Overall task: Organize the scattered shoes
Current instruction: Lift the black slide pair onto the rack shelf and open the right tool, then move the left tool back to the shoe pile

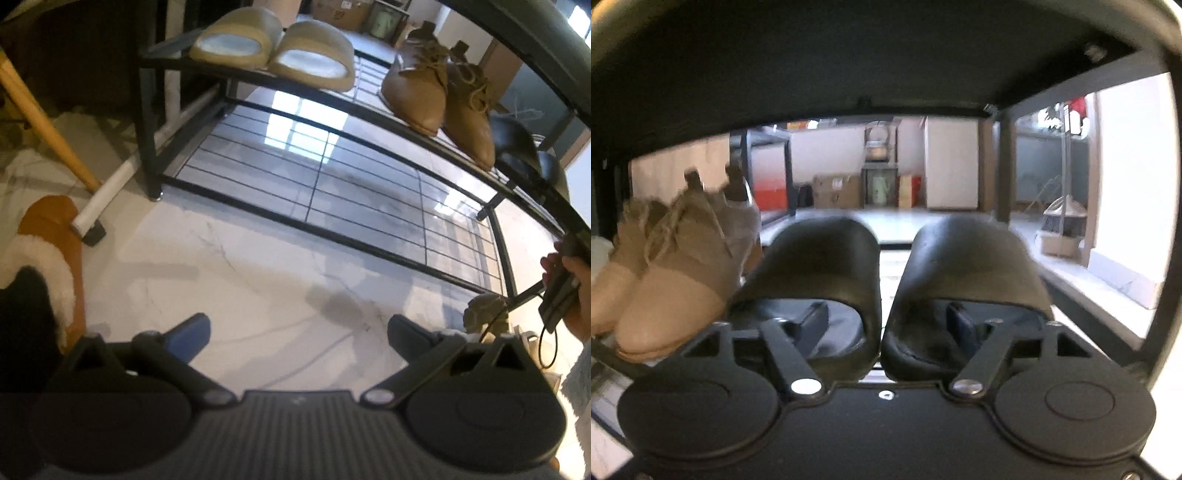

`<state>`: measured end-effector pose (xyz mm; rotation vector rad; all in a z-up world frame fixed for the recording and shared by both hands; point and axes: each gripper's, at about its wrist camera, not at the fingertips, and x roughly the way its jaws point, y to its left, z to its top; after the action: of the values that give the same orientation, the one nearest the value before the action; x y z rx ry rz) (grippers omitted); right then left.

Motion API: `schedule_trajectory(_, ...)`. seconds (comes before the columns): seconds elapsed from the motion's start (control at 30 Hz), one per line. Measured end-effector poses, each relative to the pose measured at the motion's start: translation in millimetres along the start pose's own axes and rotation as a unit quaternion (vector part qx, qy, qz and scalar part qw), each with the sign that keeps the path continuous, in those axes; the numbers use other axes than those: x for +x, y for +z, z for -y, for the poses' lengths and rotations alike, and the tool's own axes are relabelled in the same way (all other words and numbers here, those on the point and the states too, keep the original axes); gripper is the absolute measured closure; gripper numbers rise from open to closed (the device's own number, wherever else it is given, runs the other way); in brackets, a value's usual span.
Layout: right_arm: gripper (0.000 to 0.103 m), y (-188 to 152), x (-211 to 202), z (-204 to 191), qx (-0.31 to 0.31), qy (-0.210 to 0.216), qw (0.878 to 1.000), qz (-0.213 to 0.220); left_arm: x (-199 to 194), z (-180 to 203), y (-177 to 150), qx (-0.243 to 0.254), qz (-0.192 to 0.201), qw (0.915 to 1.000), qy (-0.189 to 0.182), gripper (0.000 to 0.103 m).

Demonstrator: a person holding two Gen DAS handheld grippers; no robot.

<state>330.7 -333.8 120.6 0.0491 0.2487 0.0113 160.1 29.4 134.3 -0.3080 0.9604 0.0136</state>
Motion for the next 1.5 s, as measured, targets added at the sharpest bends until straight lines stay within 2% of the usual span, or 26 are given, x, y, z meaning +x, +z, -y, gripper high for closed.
schedule_trajectory(0.1, 0.030, 3.2, -24.6, -1.8, -0.007, 0.003, 1.000, 0.007, -11.2, 5.0, 0.2, 0.030, 0.033, 0.9990, -0.008, 0.001)
schedule_trajectory(0.13, 0.027, 3.7, -39.0, -3.0, -0.007, 0.005, 1.000, 0.013, -14.5, 7.4, -0.7, 0.043, 0.045, 0.9980, -0.010, 0.001)
schedule_trajectory(0.23, 0.005, 10.3, -96.7, -9.1, -0.004, -0.008, 1.000, 0.014, -19.9, 16.1, -4.6, 0.080, 0.070, 0.9943, -0.010, 0.001)
schedule_trajectory(0.27, 0.000, 12.8, -118.5, -10.9, -0.001, -0.015, 1.000, 0.018, -20.1, 18.4, -7.5, 0.090, 0.071, 0.9934, -0.012, 0.001)
schedule_trajectory(0.47, 0.000, 40.5, -252.7, -23.9, 0.005, -0.057, 0.998, 0.034, -13.5, 29.9, -30.4, 0.132, 0.057, 0.9896, 0.003, 0.001)
schedule_trajectory(0.53, 0.000, 56.5, -299.7, -28.3, 0.022, -0.091, 0.995, 0.032, -11.7, 32.5, -39.1, 0.147, 0.059, 0.9874, 0.006, 0.001)
schedule_trajectory(0.63, 0.000, 74.7, -348.7, -28.1, 0.060, -0.119, 0.991, 0.022, -10.3, 34.8, -50.8, 0.163, 0.064, 0.9845, 0.001, 0.001)
schedule_trajectory(0.73, 0.000, 74.8, -397.1, -20.1, 0.085, -0.105, 0.990, 0.042, -8.5, 40.1, -59.2, 0.177, 0.074, 0.9814, -0.007, 0.001)
schedule_trajectory(0.8, 0.000, 59.7, -411.9, -14.7, 0.085, -0.115, 0.987, 0.070, -7.6, 46.1, -64.1, 0.188, 0.085, 0.9784, -0.012, 0.001)
schedule_trajectory(0.87, 0.000, 57.6, -410.8, -9.5, 0.083, -0.139, 0.986, 0.035, -6.6, 53.0, -69.5, 0.202, 0.095, 0.9746, -0.019, 0.001)
schedule_trajectory(0.93, 0.000, 55.8, -406.5, 6.8, 0.115, -0.157, 0.981, 0.013, -6.5, 59.5, -75.3, 0.214, 0.100, 0.9712, -0.029, 0.001)
schedule_trajectory(1.1, 0.000, 45.5, -396.0, 31.7, 0.153, -0.171, 0.973, -0.011, 4.4, 80.0, -101.7, 0.242, 0.055, 0.9635, -0.101, 0.001)
schedule_trajectory(1.27, 0.000, 45.5, -396.7, 39.0, 0.138, -0.167, 0.976, 0.011, 26.2, 102.0, -117.4, 0.229, 0.028, 0.9680, -0.100, 0.001)
schedule_trajectory(1.37, 0.000, 47.4, -405.8, 45.0, 0.164, -0.148, 0.975, 0.027, 45.7, 128.6, -129.7, 0.189, 0.012, 0.9760, -0.108, 0.001)
schedule_trajectory(1.5, 0.000, 46.5, -405.5, 54.4, 0.192, -0.131, 0.972, 0.032, 78.4, 168.2, -143.7, 0.140, -0.029, 0.9840, -0.105, 0.001)
